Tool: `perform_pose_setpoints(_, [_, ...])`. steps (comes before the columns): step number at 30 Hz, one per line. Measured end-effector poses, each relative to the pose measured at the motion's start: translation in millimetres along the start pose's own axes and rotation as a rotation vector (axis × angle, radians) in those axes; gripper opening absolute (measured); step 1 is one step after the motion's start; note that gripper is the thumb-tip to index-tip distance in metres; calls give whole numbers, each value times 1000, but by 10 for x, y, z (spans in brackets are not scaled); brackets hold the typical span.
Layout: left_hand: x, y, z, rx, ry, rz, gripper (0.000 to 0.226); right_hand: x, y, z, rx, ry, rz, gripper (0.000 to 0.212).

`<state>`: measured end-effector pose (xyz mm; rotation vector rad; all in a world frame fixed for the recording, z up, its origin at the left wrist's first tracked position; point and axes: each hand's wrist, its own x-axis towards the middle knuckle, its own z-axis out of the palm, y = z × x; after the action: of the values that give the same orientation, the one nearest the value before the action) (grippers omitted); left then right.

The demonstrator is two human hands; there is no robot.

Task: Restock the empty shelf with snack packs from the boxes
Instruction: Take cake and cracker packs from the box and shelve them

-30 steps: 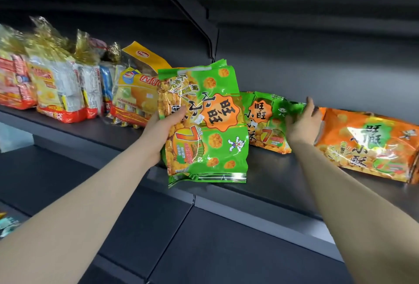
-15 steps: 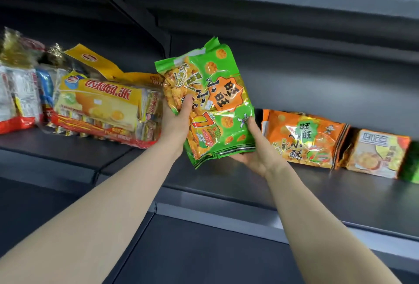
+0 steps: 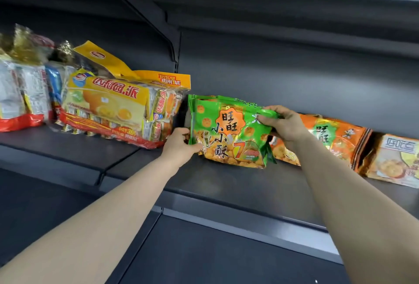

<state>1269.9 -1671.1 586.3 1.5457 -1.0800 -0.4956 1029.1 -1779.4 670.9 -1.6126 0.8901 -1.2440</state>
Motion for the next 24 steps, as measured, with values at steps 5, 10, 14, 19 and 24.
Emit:
perform_pose_setpoints(5, [96,-105,-29,184,-78,36,64,140,217,294,-375,116,-66,51])
perform_pose_setpoints(10, [220,-167,-83,204,-77,44,60,119,244,374,-651,220,-138,61])
perform_pose_setpoints(14, [236,-195,-96,197,-68,60,57,60,282,438,-857,288,-242,59])
perform_pose_setpoints(19, [175,-159,-142,262,-51,100,54,-80,288,547,-1170,385,-394,57])
perform_pose_setpoints(24, [36,-55,-254,327,-35,174,49,-277,252,629,-1209,389,-571,49])
